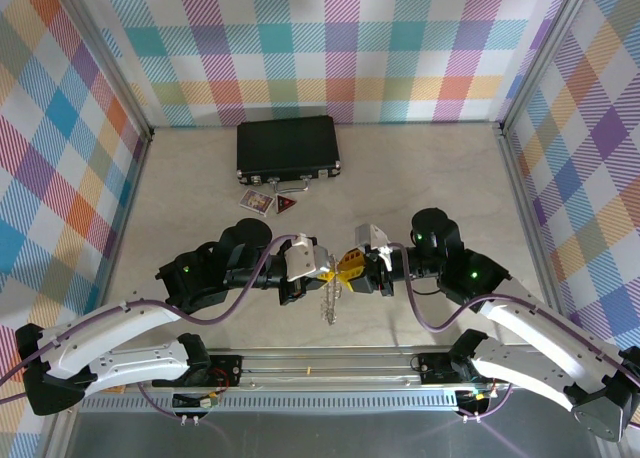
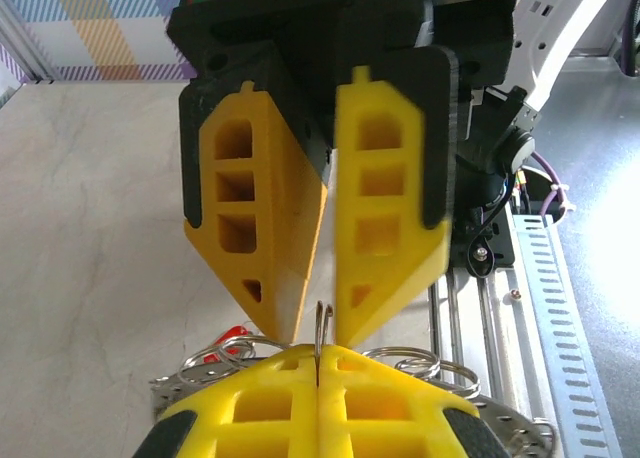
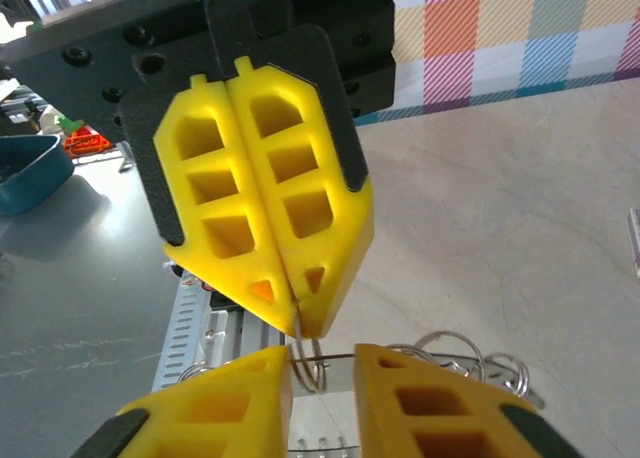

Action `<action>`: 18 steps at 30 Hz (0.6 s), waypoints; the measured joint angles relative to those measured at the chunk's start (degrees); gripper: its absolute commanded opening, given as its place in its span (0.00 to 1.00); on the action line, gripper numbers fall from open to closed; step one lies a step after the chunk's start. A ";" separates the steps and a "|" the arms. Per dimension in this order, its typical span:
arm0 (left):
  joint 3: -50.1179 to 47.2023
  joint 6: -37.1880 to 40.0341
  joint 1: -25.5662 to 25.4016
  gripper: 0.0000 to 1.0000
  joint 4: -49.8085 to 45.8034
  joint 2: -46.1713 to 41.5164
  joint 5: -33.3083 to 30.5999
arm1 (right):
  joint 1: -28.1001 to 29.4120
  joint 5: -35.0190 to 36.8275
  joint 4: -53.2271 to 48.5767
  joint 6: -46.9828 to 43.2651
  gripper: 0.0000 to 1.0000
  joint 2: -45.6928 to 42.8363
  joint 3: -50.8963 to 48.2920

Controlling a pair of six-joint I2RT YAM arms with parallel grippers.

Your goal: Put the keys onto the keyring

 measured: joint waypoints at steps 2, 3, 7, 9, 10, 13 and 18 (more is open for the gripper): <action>0.00 -0.02 0.00 0.00 0.02 0.09 0.00 | 0.39 0.28 -0.28 -0.24 0.11 -0.02 0.04; 0.00 -0.09 0.00 0.00 0.02 0.17 0.02 | 0.63 0.48 -0.39 -0.48 0.08 -0.02 0.07; 0.00 -0.76 0.02 0.00 -0.04 0.31 0.22 | 1.05 1.36 -0.87 -1.36 0.00 -0.07 0.09; -0.02 -1.07 0.02 0.00 -0.02 0.31 0.24 | 1.33 1.73 -0.90 -1.44 0.00 -0.15 0.09; -0.11 -1.46 0.02 0.00 0.15 0.20 0.22 | 1.38 1.95 -0.85 -1.40 0.00 -0.26 0.07; -2.23 -2.97 0.02 0.18 3.56 -1.36 0.20 | 1.38 2.43 0.37 -1.03 0.00 -1.14 -0.28; -8.41 -7.04 0.46 0.29 11.63 -7.30 0.44 | 1.66 3.15 4.42 1.42 0.00 -4.33 -2.84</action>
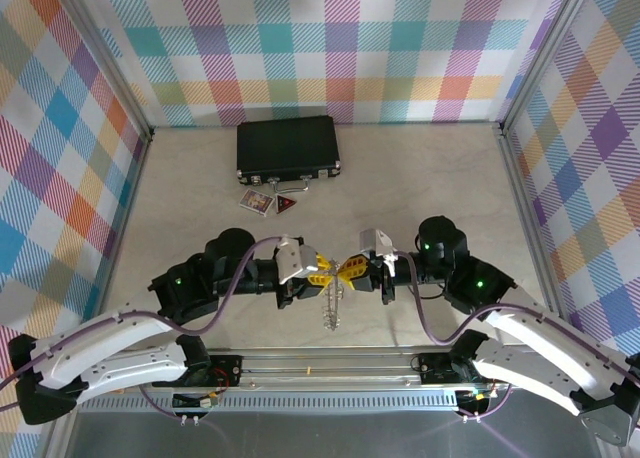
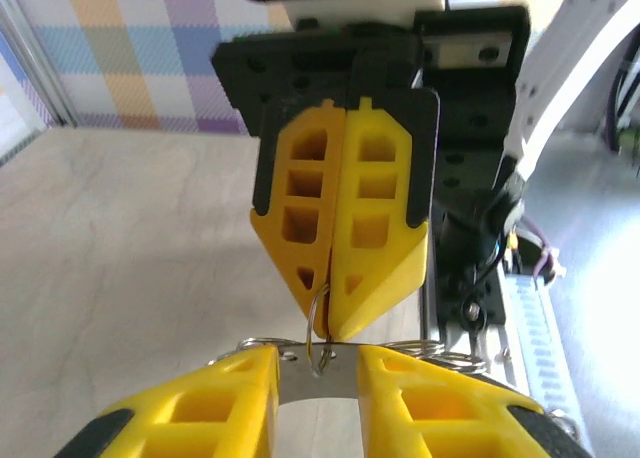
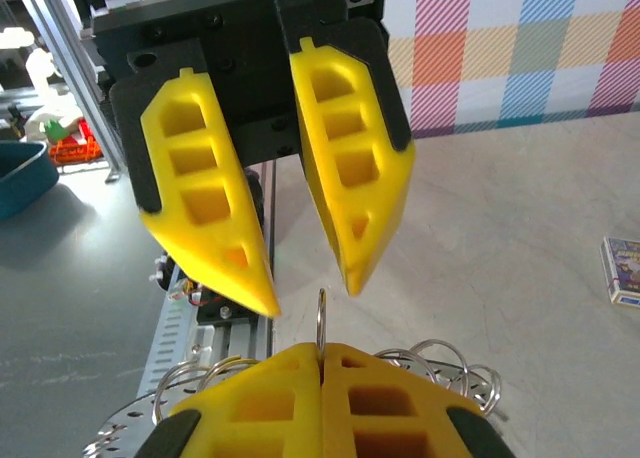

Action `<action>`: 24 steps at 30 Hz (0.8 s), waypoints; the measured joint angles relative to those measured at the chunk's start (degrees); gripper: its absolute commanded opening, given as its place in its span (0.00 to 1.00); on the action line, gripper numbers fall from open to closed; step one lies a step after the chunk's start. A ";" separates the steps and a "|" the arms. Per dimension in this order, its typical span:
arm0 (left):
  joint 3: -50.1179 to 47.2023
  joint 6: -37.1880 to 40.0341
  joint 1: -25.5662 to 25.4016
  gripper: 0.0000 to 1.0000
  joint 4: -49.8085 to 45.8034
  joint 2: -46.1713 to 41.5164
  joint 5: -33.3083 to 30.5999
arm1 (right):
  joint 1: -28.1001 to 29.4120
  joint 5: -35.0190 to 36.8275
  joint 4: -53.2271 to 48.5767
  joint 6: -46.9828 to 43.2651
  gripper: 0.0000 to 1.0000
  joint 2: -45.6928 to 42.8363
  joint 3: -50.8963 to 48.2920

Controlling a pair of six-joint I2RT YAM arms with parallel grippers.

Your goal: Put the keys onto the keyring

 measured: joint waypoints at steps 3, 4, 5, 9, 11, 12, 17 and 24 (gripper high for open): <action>-2.69 -2.95 1.44 0.30 4.55 -3.13 1.40 | 0.00 -0.31 2.43 2.08 0.00 -0.50 -0.22; -2.97 -3.82 1.97 0.30 5.64 -3.56 1.97 | 0.00 -0.55 3.43 2.84 0.00 -0.55 -0.22; -2.99 -4.46 2.29 0.30 6.54 -3.69 2.29 | 0.00 -0.72 4.28 3.39 0.00 -0.61 -0.28; -2.99 -6.36 2.73 0.31 9.53 -3.65 4.42 | 0.00 -2.12 8.72 5.95 0.00 -0.74 -1.29; -2.99 -7.02 2.73 0.31 10.19 -3.54 5.18 | 0.00 -2.73 10.01 6.60 0.00 -0.63 -1.53; -2.99 -7.21 2.73 0.31 10.56 -3.43 5.55 | 0.00 -3.10 10.56 6.97 0.00 -0.59 -1.57; -2.99 -7.61 2.73 0.31 11.21 -2.80 6.49 | 0.00 -4.33 12.44 8.07 0.00 -0.48 -1.64; -2.99 -7.61 2.73 0.29 11.21 -2.05 6.49 | 0.00 -5.92 14.71 9.40 0.00 0.44 -1.64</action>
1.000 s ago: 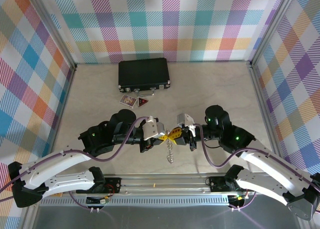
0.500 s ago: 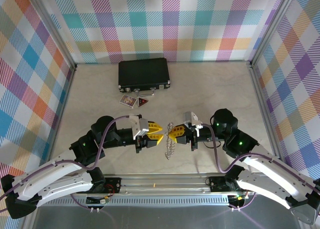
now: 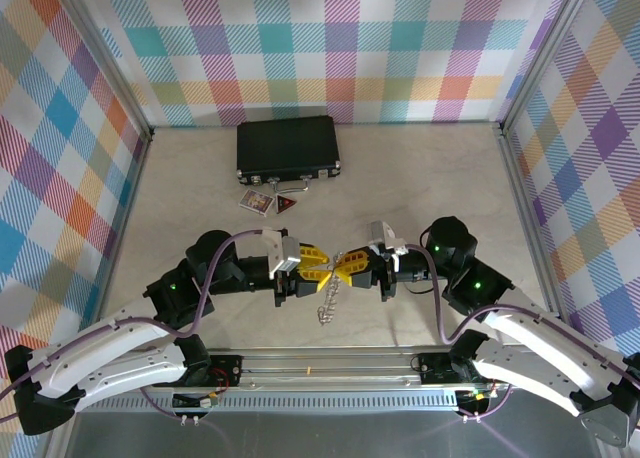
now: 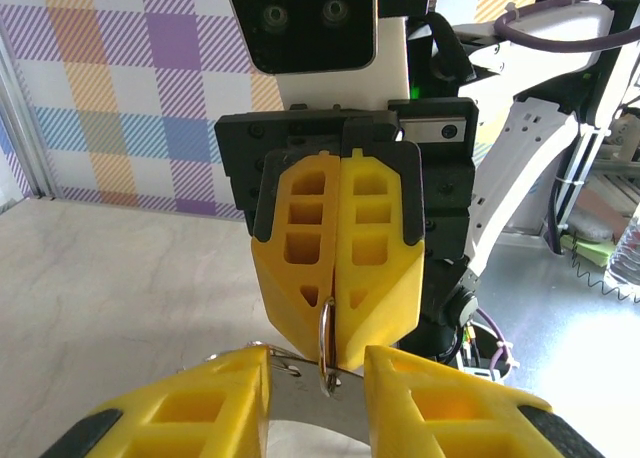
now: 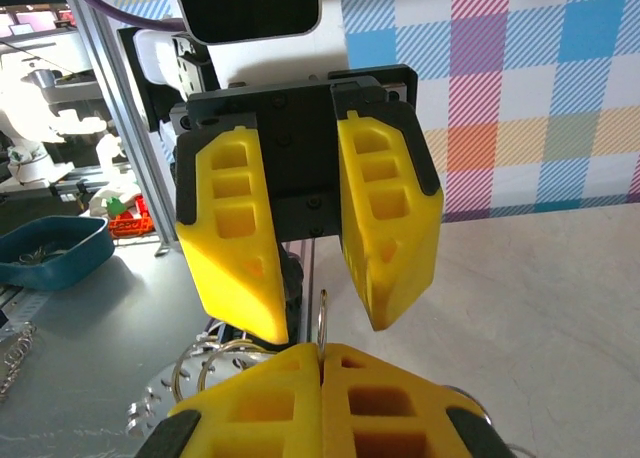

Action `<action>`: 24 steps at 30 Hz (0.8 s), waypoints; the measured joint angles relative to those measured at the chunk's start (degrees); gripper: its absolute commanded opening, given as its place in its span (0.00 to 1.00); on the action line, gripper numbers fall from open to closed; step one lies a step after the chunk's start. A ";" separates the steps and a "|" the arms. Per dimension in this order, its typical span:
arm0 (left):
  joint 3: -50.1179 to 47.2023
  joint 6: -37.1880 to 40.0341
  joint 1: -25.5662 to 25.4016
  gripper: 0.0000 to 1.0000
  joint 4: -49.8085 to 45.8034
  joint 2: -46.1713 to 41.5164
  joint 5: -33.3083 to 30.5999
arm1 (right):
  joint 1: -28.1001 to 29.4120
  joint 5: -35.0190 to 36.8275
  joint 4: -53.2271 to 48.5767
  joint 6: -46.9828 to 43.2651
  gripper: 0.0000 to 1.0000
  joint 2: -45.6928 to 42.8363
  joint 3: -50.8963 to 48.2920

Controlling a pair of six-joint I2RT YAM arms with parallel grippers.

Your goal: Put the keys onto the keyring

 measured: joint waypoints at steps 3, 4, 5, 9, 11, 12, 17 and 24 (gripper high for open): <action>0.00 -0.02 0.00 0.25 0.00 0.33 0.20 | 0.00 -0.35 0.46 0.13 0.00 0.20 -0.07; 0.00 -0.02 0.00 0.23 0.02 0.39 0.35 | 0.00 -0.35 0.48 0.13 0.00 0.20 -0.07; 0.00 -0.04 0.00 0.21 0.02 0.46 0.46 | 0.00 -0.35 0.48 0.13 0.00 0.20 -0.07; 0.00 -0.46 0.00 0.14 0.24 0.83 0.79 | 0.00 -0.55 0.48 0.13 0.00 0.20 -0.07; 0.00 -0.72 0.00 0.14 0.46 0.92 1.03 | 0.00 -0.63 0.48 0.13 0.00 0.20 -0.07; 0.00 -0.85 0.00 0.14 0.57 0.92 1.07 | 0.00 -0.72 0.48 0.13 0.00 0.22 -0.07; 0.00 -1.11 0.00 0.12 1.79 0.92 1.05 | 0.00 -1.68 0.48 0.13 0.00 0.72 -0.07; 0.00 -2.21 0.00 0.00 2.75 0.94 1.29 | -0.02 -1.95 0.72 0.13 0.00 1.01 -0.07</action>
